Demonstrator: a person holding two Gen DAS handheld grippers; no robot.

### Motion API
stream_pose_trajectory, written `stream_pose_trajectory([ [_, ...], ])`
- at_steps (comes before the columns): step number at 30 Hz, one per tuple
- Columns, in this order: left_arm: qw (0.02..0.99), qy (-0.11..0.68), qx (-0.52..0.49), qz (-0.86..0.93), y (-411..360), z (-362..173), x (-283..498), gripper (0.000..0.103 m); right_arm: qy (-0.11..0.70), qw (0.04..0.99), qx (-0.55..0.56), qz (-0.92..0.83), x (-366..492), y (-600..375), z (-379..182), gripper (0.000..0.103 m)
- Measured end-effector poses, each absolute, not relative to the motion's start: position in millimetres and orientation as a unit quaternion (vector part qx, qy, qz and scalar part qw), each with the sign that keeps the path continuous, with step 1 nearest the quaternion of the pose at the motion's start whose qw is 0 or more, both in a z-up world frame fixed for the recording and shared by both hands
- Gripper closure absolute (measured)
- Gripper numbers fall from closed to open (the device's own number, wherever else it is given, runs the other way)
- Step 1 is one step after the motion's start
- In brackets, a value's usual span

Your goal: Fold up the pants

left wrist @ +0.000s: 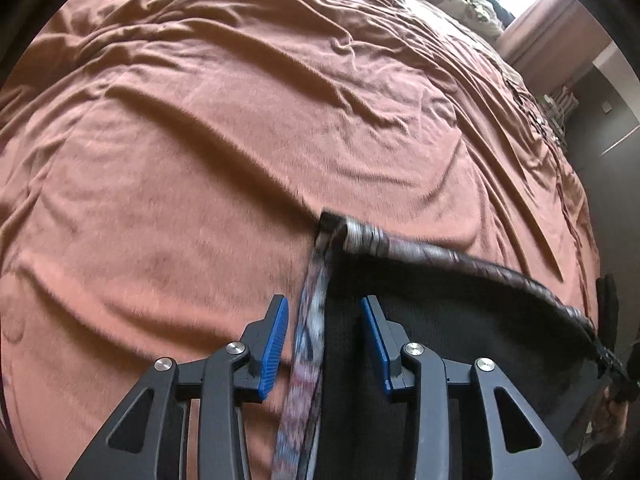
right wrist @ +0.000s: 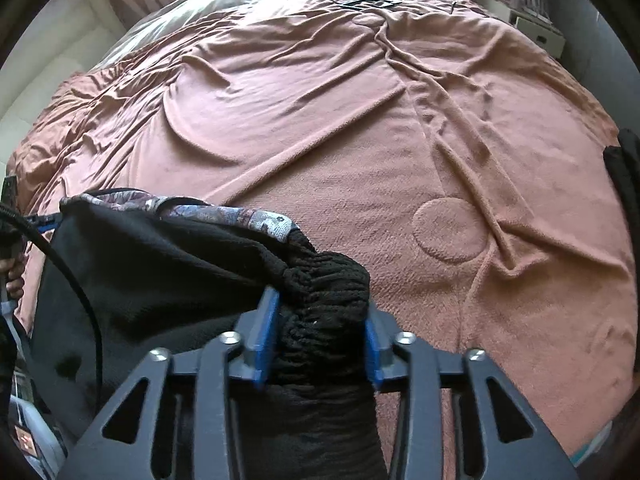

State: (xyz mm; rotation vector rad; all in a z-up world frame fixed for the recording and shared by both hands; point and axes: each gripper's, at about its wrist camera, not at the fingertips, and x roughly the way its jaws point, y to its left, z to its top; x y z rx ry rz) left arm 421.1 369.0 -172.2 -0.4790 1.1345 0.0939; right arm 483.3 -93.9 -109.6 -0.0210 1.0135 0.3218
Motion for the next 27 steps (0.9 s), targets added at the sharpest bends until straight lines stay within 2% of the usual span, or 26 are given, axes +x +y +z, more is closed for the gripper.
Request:
stream_pose_trajectory([
  [2,0.812,0.539,-0.222,0.046,367,-170,407,0.062,0.471,0.868,-0.003,0.157,478,-99,-101,0.045],
  [3,0.810,0.541,-0.220,0.046,366,-168,399,0.062,0.464,0.872,-0.003,0.157,475,-101,-97,0.043],
  [12,0.819,0.534,-0.206,0.048,351,-146,332,0.062,0.419,0.889,-0.015,0.183,436,-102,-75,0.043],
  [27,0.844,0.506,-0.178,0.022,273,-127,275,0.062,0.417,0.872,-0.031,0.254,391,-80,-75,0.043],
])
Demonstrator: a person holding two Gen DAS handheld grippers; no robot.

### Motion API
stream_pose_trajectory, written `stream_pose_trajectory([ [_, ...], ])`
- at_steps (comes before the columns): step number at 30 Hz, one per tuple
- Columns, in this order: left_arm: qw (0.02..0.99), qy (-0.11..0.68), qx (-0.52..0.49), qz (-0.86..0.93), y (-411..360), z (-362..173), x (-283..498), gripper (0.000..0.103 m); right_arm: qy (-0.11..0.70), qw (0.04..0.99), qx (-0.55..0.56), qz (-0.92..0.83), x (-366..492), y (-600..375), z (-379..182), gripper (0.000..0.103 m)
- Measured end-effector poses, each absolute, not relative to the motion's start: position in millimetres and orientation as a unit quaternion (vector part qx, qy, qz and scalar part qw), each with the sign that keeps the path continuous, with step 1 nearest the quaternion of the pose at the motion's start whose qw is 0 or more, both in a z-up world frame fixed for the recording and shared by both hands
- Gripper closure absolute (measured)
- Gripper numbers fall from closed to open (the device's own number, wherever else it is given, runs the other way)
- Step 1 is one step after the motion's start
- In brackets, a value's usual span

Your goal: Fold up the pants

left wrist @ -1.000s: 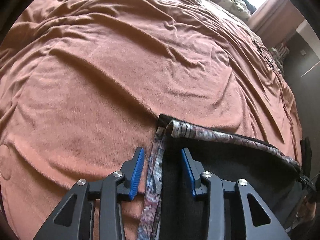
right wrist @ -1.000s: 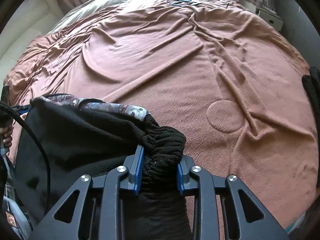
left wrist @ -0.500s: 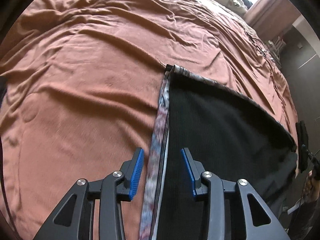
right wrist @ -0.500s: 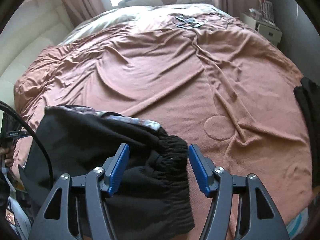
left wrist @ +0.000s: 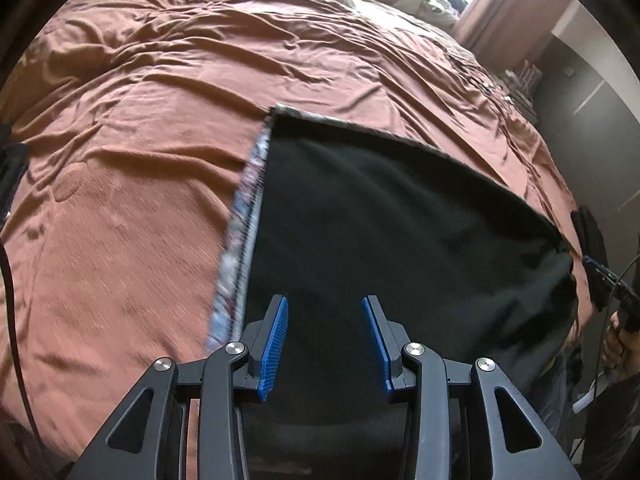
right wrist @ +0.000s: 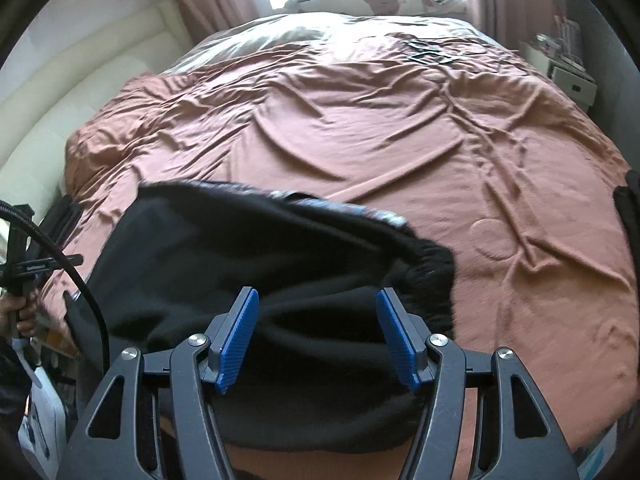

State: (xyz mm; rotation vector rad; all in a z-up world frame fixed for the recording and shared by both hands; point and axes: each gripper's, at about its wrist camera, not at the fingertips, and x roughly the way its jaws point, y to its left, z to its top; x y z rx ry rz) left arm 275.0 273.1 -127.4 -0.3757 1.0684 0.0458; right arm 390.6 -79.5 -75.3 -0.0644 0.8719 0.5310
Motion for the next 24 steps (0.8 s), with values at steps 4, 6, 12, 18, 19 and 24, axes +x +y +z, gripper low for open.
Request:
stream_pose_trajectory([
  [4,0.839,0.511,-0.184,0.022,258,-137,262,0.062,0.423,0.862,-0.042,0.276,382,-64,-83,0.043],
  [6,0.838,0.512,-0.188,0.029,255,-143,256,0.062,0.424,0.858,-0.048,0.287,377,-55,-88,0.043],
  [12,0.829,0.515,-0.212,0.054,254,-161,228,0.062,0.429,0.846,-0.066,0.309,368,-25,-96,0.043],
  [18,0.830,0.506,-0.226,0.055,252,-165,201,0.062,0.424,0.837,-0.075,0.337,357,4,-99,0.043],
  [19,0.831,0.506,-0.226,0.055,251,-165,198,0.062,0.424,0.835,-0.075,0.341,355,9,-100,0.043],
  [24,0.833,0.496,-0.240,0.052,251,-167,182,0.062,0.429,0.826,-0.086,0.356,348,33,-116,0.043],
])
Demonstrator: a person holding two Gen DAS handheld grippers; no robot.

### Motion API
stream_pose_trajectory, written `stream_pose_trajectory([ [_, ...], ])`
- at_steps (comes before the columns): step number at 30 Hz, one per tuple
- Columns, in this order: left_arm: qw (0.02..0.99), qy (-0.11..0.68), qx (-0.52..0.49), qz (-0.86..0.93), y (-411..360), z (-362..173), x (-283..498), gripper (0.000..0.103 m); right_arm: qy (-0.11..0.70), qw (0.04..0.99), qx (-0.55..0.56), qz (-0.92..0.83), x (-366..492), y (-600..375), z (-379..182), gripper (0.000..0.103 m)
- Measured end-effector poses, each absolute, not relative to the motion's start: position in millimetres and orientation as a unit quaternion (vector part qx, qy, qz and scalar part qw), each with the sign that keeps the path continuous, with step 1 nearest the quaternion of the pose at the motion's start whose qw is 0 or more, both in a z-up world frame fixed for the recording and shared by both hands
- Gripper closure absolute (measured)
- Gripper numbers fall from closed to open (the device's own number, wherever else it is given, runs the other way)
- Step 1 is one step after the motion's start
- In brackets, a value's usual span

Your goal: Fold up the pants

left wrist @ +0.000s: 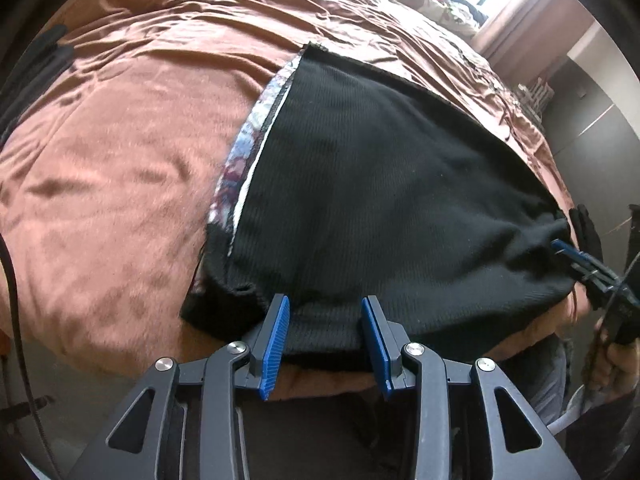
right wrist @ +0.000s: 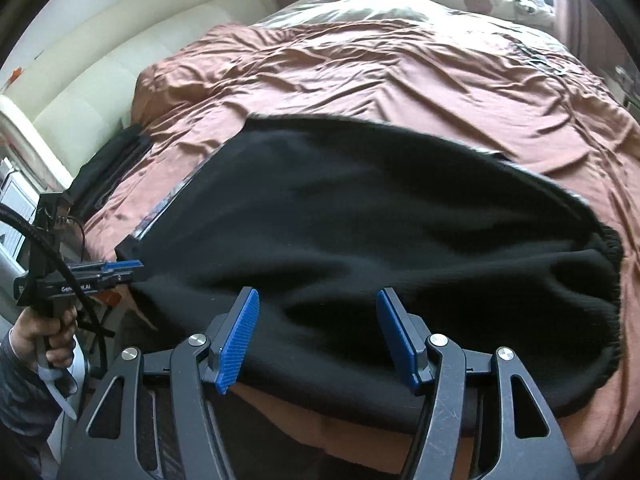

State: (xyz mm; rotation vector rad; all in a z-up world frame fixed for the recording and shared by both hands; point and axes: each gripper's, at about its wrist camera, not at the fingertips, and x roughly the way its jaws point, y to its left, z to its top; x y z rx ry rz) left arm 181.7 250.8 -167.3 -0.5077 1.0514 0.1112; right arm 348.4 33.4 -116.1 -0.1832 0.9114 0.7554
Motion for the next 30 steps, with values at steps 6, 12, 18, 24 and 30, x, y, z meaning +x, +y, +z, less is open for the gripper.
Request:
stream_pose_trajectory([
  [6,0.833,0.483,-0.266,0.042,257,-164,162,0.062,0.471,0.804,-0.118,0.344,348,47,-151,0.043],
  [12,0.840,0.444,-0.308,0.042,275,-150,138,0.062,0.482,0.798,-0.129,0.337,344,46,-155,0.043],
  [18,0.834,0.406,-0.370,0.053,297,-149,123,0.059,0.460,0.814,-0.098,0.341,342,50,-137,0.045],
  [24,0.820,0.375,-0.431,0.048,307,-155,120,0.059,0.459,0.813,-0.088,0.349,336,68,-145,0.049],
  [30,0.810,0.374,-0.448,0.051,301,-162,133,0.059,0.478,0.796,-0.105,0.355,337,85,-167,0.056],
])
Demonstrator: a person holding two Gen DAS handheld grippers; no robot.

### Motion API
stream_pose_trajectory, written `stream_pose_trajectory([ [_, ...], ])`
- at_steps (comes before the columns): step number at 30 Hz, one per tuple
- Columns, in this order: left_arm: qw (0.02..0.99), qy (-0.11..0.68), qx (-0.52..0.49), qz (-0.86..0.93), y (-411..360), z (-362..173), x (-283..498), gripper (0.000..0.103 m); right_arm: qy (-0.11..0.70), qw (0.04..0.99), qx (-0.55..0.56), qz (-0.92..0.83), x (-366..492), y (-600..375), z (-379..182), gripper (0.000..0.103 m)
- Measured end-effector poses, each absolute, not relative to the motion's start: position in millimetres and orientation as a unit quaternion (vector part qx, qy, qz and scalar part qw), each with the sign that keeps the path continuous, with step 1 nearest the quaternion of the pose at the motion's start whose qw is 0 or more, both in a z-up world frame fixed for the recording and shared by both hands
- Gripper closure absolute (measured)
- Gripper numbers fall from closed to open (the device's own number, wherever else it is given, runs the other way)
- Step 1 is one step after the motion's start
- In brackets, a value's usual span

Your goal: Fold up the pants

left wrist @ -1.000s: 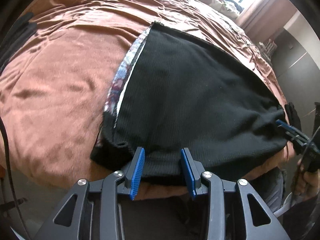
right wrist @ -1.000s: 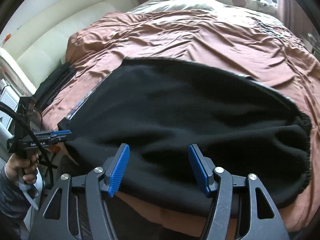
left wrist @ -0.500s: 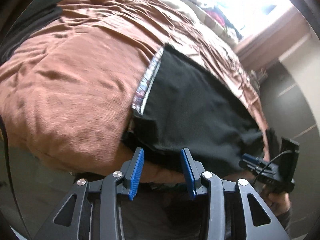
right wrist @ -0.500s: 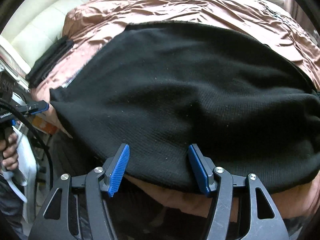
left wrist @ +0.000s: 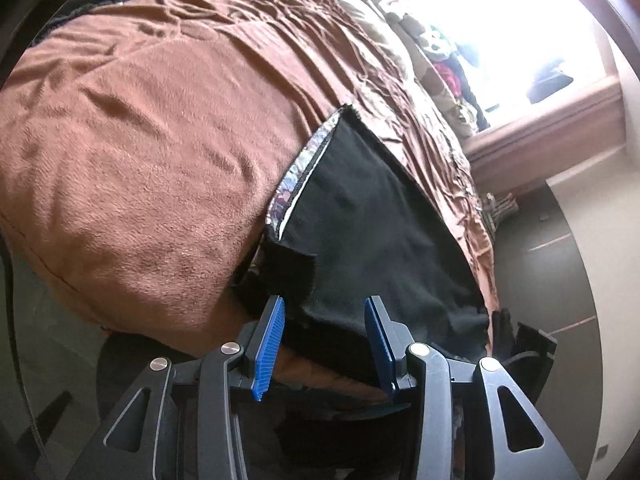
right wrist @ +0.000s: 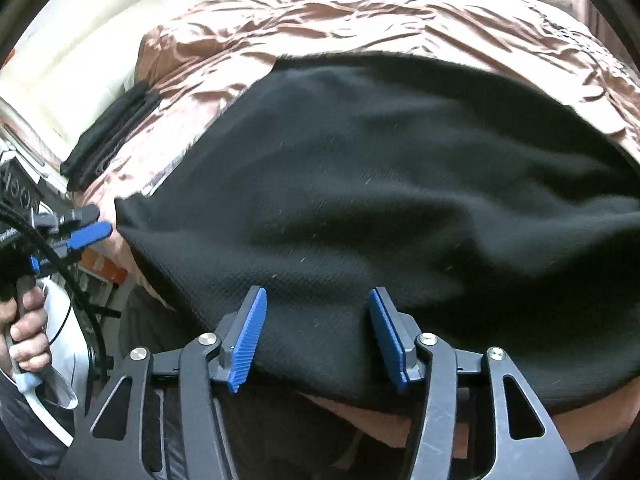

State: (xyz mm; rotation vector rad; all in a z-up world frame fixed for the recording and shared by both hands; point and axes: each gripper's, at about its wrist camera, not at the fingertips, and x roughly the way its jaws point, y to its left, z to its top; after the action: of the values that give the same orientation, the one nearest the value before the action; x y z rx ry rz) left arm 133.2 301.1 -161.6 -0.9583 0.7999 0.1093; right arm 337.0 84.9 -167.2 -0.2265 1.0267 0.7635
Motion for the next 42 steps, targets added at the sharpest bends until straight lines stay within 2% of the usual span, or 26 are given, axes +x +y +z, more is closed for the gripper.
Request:
stream_pose_trajectory([
  [9,0.798,0.372,-0.465,0.094,302,-177,139,0.059,0.475,0.797,-0.118,0.354,332,85,-168,0.056],
  [10,0.798,0.371,-0.465,0.096,302,-177,138,0.061,0.473,0.798,-0.120,0.354,331,85,-168,0.056],
  [12,0.796,0.371,-0.467,0.100,303,-179,135,0.095,0.473,0.798,-0.121,0.354,330,84,-168,0.056],
  [20,0.779,0.377,-0.491,0.101,306,-194,114,0.097,0.474,0.795,-0.118,0.358,329,79,-168,0.056],
  [22,0.777,0.372,-0.498,0.098,308,-191,106,0.094,0.475,0.795,-0.117,0.359,329,78,-168,0.056],
  [25,0.777,0.352,-0.511,0.108,313,-184,94,0.070,0.476,0.794,-0.116,0.361,330,77,-169,0.056],
  [26,0.779,0.346,-0.512,0.106,314,-182,92,0.058,0.476,0.794,-0.114,0.361,329,77,-169,0.056],
  [28,0.783,0.343,-0.508,0.108,315,-181,92,0.052,0.476,0.794,-0.111,0.361,329,76,-169,0.056],
  [42,0.767,0.338,-0.535,0.105,313,-194,119,0.051,0.475,0.796,-0.100,0.362,327,71,-170,0.056],
])
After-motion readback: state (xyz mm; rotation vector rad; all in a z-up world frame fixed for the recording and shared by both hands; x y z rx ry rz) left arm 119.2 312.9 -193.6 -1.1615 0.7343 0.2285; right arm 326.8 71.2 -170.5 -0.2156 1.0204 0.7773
